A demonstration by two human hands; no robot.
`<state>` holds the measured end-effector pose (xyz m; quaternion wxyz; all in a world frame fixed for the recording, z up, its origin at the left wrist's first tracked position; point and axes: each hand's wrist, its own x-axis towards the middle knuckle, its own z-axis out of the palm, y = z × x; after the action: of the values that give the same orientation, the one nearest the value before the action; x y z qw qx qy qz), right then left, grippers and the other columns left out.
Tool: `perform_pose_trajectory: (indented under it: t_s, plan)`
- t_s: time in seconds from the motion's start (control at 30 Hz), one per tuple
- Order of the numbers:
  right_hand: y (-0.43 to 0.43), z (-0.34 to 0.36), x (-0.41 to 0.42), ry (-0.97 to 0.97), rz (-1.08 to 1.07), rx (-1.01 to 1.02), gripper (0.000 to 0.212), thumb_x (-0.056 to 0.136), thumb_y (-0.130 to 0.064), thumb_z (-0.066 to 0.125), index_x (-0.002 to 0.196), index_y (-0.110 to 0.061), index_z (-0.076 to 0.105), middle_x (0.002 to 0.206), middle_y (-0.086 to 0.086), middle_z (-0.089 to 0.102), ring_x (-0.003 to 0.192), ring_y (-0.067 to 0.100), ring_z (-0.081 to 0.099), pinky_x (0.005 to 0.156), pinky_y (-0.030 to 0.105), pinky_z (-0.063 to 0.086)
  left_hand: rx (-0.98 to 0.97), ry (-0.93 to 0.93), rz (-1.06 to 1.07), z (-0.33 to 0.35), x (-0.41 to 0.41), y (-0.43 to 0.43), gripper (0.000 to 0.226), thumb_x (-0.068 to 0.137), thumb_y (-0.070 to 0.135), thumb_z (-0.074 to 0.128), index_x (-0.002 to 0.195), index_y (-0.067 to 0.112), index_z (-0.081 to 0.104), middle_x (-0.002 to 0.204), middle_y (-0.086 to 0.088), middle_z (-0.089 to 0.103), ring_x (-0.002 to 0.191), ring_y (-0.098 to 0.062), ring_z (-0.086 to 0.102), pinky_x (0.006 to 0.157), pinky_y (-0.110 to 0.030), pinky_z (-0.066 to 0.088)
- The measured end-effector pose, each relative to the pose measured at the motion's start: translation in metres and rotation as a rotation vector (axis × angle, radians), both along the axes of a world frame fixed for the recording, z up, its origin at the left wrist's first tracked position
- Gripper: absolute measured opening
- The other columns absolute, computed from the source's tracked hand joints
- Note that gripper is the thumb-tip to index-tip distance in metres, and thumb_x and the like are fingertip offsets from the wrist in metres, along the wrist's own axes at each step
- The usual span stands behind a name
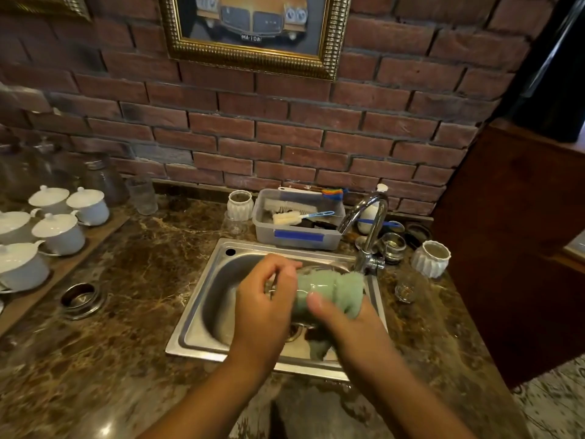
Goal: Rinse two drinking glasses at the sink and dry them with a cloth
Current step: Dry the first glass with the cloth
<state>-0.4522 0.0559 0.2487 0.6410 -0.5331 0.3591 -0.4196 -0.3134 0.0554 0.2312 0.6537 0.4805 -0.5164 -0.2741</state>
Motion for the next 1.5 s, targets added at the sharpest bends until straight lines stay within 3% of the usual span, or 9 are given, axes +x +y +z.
perform_pose_trajectory:
  t_s: [0.07, 0.13, 0.23, 0.33, 0.6, 0.8, 0.93, 1.2, 1.5]
  plan:
    - [-0.003, -0.009, 0.004, -0.251, -0.045, 0.369, 0.033, 0.08, -0.03, 0.073, 0.11, -0.017, 0.071, 0.102, 0.014, 0.075, 0.083, 0.026, 0.071, 0.057, 0.035, 0.057, -0.255, -0.409, 0.005, -0.011, 0.012, -0.001, 0.023, 0.093, 0.029, 0.053, 0.094, 0.013, 0.07, 0.088, 0.007, 0.067, 0.086, -0.008, 0.064, 0.072, -0.017, 0.05]
    - [-0.01, -0.011, 0.002, -0.138, 0.017, 0.312, 0.034, 0.083, -0.032, 0.073, 0.111, -0.014, 0.07, 0.1, 0.015, 0.074, 0.081, 0.027, 0.07, 0.057, 0.037, 0.055, -0.126, -0.417, -0.058, -0.017, 0.02, 0.001, 0.025, 0.092, 0.037, 0.052, 0.102, 0.02, 0.069, 0.095, 0.009, 0.067, 0.091, -0.008, 0.065, 0.075, -0.019, 0.053]
    - [-0.028, -0.007, -0.016, 0.29, 0.21, -0.055, 0.024, 0.093, -0.035, 0.064, 0.108, -0.016, 0.069, 0.097, 0.003, 0.075, 0.082, 0.012, 0.072, 0.065, 0.025, 0.056, 0.429, -0.019, -0.305, -0.024, 0.022, 0.015, 0.038, 0.081, 0.061, 0.059, 0.108, 0.037, 0.07, 0.106, 0.005, 0.072, 0.091, -0.011, 0.072, 0.065, -0.031, 0.063]
    - [-0.042, -0.008, -0.02, 0.35, 0.556, -0.062, 0.023, 0.095, -0.028, 0.065, 0.107, -0.009, 0.068, 0.1, 0.006, 0.074, 0.092, 0.02, 0.072, 0.077, 0.028, 0.057, 0.914, 0.464, -0.796, -0.032, 0.027, 0.025, 0.063, 0.078, 0.07, 0.068, 0.119, 0.022, 0.071, 0.108, -0.021, 0.072, 0.08, -0.034, 0.069, 0.055, -0.034, 0.052]
    - [-0.019, -0.058, 0.033, -0.166, -0.114, 0.471, 0.038, 0.084, -0.022, 0.067, 0.115, 0.001, 0.067, 0.108, 0.025, 0.073, 0.095, 0.031, 0.073, 0.079, 0.042, 0.06, 0.886, 1.173, -0.708, -0.067, 0.032, 0.048, 0.068, 0.082, 0.063, 0.063, 0.109, 0.002, 0.074, 0.08, -0.023, 0.065, 0.051, -0.027, 0.061, 0.035, -0.022, 0.044]
    - [-0.002, -0.076, 0.081, -0.297, -0.535, 0.592, 0.024, 0.102, -0.017, 0.05, 0.121, -0.007, 0.061, 0.119, 0.022, 0.069, 0.106, 0.035, 0.068, 0.091, 0.051, 0.054, 0.701, 0.496, -0.171, -0.106, 0.049, 0.064, 0.045, 0.066, 0.063, 0.079, 0.109, 0.053, 0.067, 0.108, 0.002, 0.078, 0.093, -0.013, 0.075, 0.066, -0.019, 0.057]
    - [0.001, -0.093, 0.099, -0.106, -0.505, 0.548, 0.019, 0.102, -0.008, 0.048, 0.101, -0.014, 0.066, 0.104, 0.015, 0.074, 0.092, 0.028, 0.071, 0.089, 0.049, 0.055, 0.627, 0.254, -0.113, -0.138, 0.087, 0.076, 0.096, 0.058, 0.042, 0.091, 0.14, 0.052, 0.041, 0.135, 0.01, 0.063, 0.123, -0.008, 0.062, 0.103, -0.03, 0.05]
    - [0.029, -0.123, 0.122, -0.219, -0.272, 1.058, 0.038, 0.097, -0.004, 0.044, 0.133, 0.004, 0.053, 0.127, 0.03, 0.064, 0.121, 0.043, 0.058, 0.107, 0.054, 0.041, 0.67, 0.084, 0.136, -0.19, 0.177, 0.095, 0.074, 0.066, -0.005, 0.087, 0.115, 0.038, 0.052, 0.117, 0.019, 0.062, 0.099, 0.021, 0.059, 0.081, -0.001, 0.044]
    - [0.043, -0.122, 0.131, -0.371, -0.101, 1.151, 0.049, 0.087, -0.007, 0.041, 0.133, 0.003, 0.054, 0.133, 0.033, 0.059, 0.131, 0.045, 0.05, 0.114, 0.055, 0.031, 0.747, 0.024, 0.236, -0.232, 0.238, 0.102, 0.076, 0.066, 0.016, 0.092, 0.121, 0.047, 0.049, 0.112, 0.034, 0.062, 0.106, 0.027, 0.05, 0.083, 0.004, 0.039]
